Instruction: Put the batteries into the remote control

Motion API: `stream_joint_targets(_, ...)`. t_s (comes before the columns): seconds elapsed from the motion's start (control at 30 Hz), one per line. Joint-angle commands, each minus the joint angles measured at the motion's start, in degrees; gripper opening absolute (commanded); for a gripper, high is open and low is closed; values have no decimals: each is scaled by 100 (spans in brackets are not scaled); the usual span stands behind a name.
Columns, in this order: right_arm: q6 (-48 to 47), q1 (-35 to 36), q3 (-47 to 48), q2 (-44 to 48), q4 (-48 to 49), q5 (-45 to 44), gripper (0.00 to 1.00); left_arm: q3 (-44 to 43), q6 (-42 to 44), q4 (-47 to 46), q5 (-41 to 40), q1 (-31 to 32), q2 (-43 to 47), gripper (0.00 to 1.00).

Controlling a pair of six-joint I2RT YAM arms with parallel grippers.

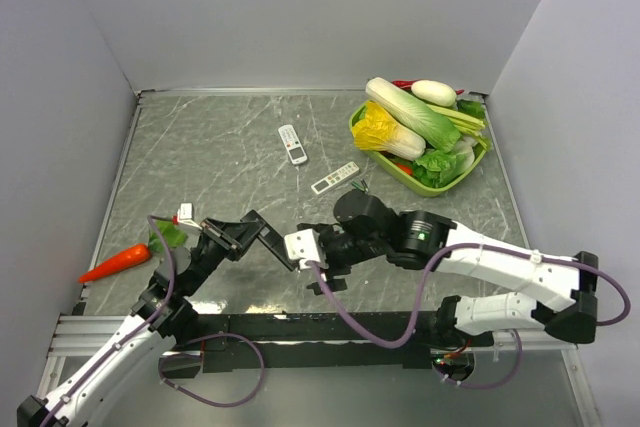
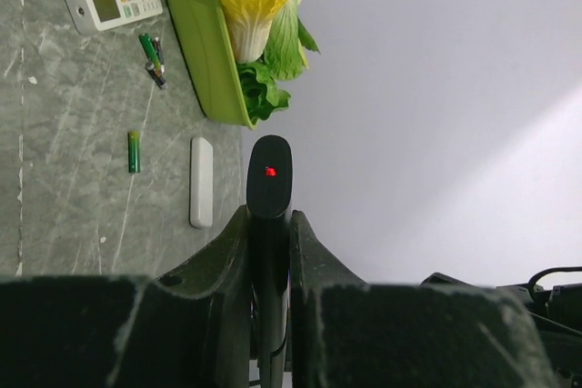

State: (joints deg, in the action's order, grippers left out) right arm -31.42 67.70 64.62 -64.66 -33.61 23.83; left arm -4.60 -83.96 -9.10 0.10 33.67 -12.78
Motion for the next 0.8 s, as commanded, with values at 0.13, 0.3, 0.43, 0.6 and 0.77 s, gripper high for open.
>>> stream_joint_targets(0.13,-1164,-29,490,-766,-23,473,73,-349,-173,-460,377,-10,-181,1)
stream_joint_targets(0.3,-1340,-38,561,-1048,-76,350,73,-349,-199,-584,456,-10,-208,1)
stream_joint_targets(0.43,-1376,-47,525,-1145,3,280,72,-340,-226,-654,491,-10,-199,1)
stream_joint_targets(0.6,-1367,-55,490,-1250,56,139,71,-305,-305,-724,491,-10,-164,1)
stream_joint_targets(0.77,-1349,-55,455,-1338,73,77,64,-252,-463,-865,509,-10,-94,1)
